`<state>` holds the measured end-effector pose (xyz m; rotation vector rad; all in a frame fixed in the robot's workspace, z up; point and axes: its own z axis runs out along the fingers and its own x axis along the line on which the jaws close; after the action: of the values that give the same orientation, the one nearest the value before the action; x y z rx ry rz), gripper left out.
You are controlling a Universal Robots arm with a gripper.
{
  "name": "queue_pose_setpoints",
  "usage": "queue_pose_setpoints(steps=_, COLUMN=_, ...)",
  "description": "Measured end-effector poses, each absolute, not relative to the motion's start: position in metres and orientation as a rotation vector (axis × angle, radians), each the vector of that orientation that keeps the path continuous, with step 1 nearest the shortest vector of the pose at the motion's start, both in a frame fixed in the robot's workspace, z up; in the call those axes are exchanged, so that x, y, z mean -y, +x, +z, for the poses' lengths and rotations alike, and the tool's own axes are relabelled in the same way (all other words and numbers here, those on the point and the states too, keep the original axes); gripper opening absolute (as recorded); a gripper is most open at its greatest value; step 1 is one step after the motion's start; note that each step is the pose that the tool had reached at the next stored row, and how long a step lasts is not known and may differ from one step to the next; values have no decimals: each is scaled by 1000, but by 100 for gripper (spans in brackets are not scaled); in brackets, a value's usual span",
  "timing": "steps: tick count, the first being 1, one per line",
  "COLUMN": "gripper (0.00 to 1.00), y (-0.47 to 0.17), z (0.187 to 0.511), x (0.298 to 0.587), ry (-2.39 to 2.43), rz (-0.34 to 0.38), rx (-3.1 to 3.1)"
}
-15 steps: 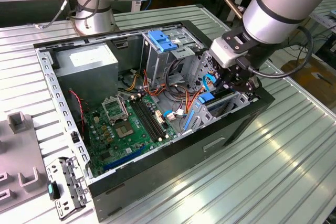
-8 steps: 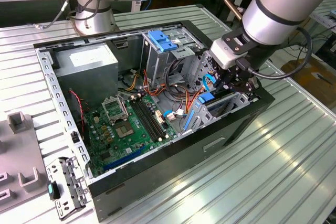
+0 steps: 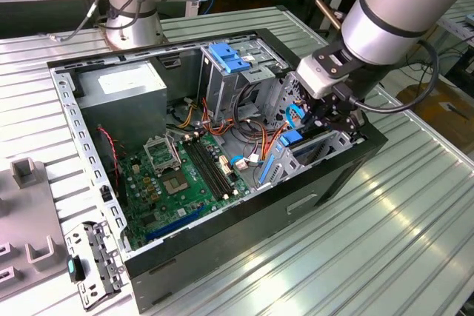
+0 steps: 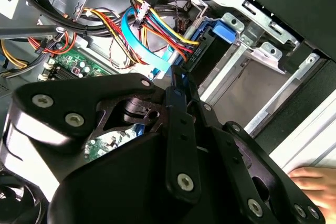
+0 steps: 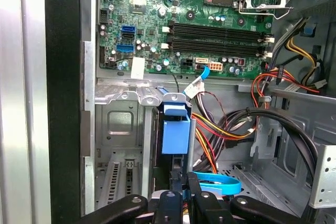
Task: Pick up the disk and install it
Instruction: 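Insert the second disk wire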
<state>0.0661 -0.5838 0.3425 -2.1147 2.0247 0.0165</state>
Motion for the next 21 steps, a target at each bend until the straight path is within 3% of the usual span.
queue_pose_setpoints(steps=8, gripper=17, y=66, z=337, x=584, ry=-2114, rz=16, rx=-2024)
queue_pose_setpoints(steps=9, gripper=24, y=66, z=345, x=584, ry=-2115, rz=15, rx=-2024)
queue_pose_setpoints(steps=14, gripper=24, y=66, z=366, x=583, ry=-2114, rz=12, rx=-2023)
queue_pose_setpoints(steps=16, gripper=11, y=66, z=366, x=583, ry=-2114, rz=11, rx=-2023)
queue_pose_setpoints(steps=21, gripper=11, y=66, z=366, x=583, ry=-2114, rz=11, rx=-2023)
